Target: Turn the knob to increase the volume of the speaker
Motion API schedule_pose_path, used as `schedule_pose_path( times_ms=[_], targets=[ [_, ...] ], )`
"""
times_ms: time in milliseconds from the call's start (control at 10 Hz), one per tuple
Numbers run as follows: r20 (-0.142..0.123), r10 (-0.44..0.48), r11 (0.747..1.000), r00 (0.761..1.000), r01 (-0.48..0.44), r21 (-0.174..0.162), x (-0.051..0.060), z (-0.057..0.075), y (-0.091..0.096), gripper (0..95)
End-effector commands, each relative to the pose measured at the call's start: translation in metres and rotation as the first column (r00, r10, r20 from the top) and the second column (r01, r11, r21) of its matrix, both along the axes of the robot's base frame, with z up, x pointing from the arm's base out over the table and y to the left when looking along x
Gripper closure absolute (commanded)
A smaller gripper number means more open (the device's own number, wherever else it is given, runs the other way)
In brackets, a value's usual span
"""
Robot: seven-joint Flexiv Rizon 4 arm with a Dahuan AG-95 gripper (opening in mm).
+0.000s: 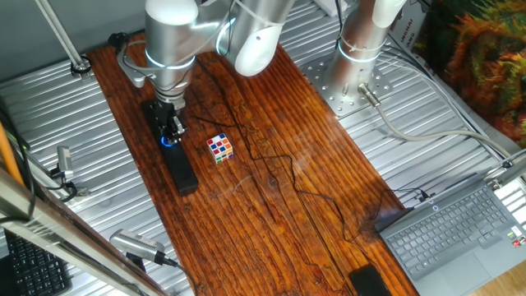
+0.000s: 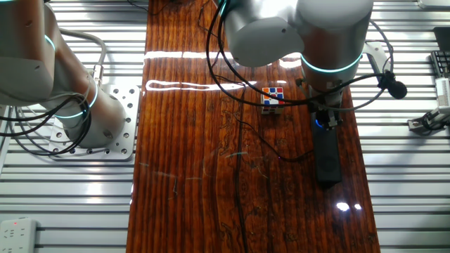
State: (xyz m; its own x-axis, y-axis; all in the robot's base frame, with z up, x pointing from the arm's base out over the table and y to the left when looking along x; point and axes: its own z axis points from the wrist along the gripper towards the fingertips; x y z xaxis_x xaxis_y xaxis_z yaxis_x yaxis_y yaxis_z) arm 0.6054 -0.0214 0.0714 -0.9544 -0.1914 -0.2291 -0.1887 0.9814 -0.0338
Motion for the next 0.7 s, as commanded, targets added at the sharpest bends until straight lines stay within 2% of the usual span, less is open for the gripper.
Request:
schedule_pose_path(
  times_ms=[100, 300, 500, 600, 700],
  targets=[
    [0.010, -0.002, 1.000, 1.000, 0.002, 0.003, -0.0005, -0.0009, 0.0003, 57.0],
    [0.013, 0.005, 1.000, 1.000, -0.005, 0.005, -0.0009, -0.0016, 0.0002, 57.0],
    [0.011, 0.032, 0.999, 0.999, -0.032, -0.013, -0.0007, -0.0020, 0.0004, 57.0],
    [0.005, 0.062, 0.998, 0.998, -0.062, -0.027, -0.0007, -0.0021, 0.0005, 57.0],
    [-0.007, 0.136, 0.988, 0.991, -0.137, -0.066, -0.0007, -0.0021, 0.0005, 57.0]
  ],
)
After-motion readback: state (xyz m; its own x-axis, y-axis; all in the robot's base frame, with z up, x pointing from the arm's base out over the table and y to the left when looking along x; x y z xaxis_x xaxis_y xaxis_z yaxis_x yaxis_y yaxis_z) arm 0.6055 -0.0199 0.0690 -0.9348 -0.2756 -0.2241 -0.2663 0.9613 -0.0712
